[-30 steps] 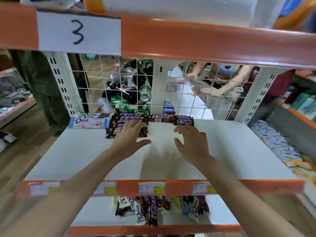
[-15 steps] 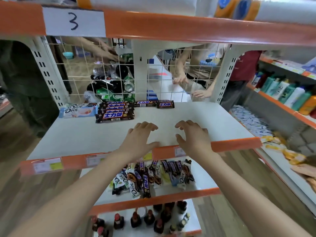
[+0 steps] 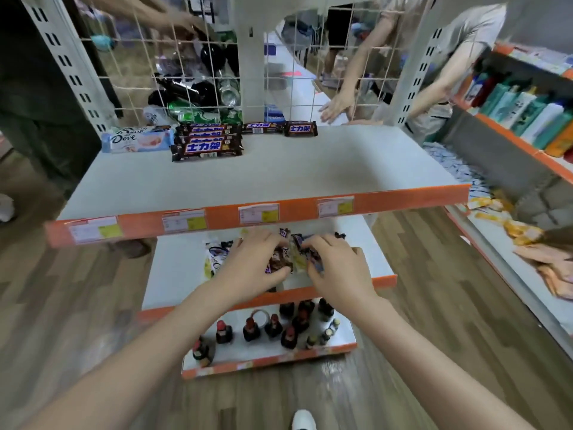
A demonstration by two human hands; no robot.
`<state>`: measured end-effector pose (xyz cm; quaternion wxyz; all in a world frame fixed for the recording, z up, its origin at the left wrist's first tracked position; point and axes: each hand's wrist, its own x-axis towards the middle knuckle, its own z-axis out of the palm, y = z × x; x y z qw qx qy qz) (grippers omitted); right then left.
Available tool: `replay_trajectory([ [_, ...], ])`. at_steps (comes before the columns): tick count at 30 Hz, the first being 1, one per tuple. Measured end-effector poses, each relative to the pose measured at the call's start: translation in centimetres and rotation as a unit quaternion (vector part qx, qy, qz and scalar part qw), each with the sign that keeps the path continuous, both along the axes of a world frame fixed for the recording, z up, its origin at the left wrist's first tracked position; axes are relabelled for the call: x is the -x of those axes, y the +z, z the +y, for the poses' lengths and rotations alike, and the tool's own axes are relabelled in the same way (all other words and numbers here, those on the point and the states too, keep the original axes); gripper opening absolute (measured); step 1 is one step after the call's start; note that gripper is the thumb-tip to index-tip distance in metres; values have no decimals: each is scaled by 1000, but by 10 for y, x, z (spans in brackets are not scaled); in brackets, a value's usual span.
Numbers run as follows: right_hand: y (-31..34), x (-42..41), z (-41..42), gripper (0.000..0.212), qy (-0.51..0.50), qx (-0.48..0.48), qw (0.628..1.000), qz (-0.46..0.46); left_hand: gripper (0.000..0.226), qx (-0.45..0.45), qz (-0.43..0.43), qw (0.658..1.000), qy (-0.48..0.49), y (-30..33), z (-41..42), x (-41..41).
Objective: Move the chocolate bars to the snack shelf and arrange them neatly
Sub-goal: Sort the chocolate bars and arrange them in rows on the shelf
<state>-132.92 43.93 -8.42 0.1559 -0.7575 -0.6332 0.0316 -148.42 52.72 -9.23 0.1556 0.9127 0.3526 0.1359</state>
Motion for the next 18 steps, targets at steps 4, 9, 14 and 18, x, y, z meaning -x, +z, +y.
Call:
replay_trajectory([
  [4,-18,8,-6,31,11,18,1000,13,46,32,12,999,15,-19,-5,14],
  [9,-37,13,-1,31,27,43,999,20,43,65,10,997,44,-38,-5,22],
  [14,-54,12,5,32,38,71,996,33,42,83,18,994,67,-61,-3,27],
  [18,-72,10,10,30,48,87,994,35,39,104,21,990,88,-82,-1,30],
])
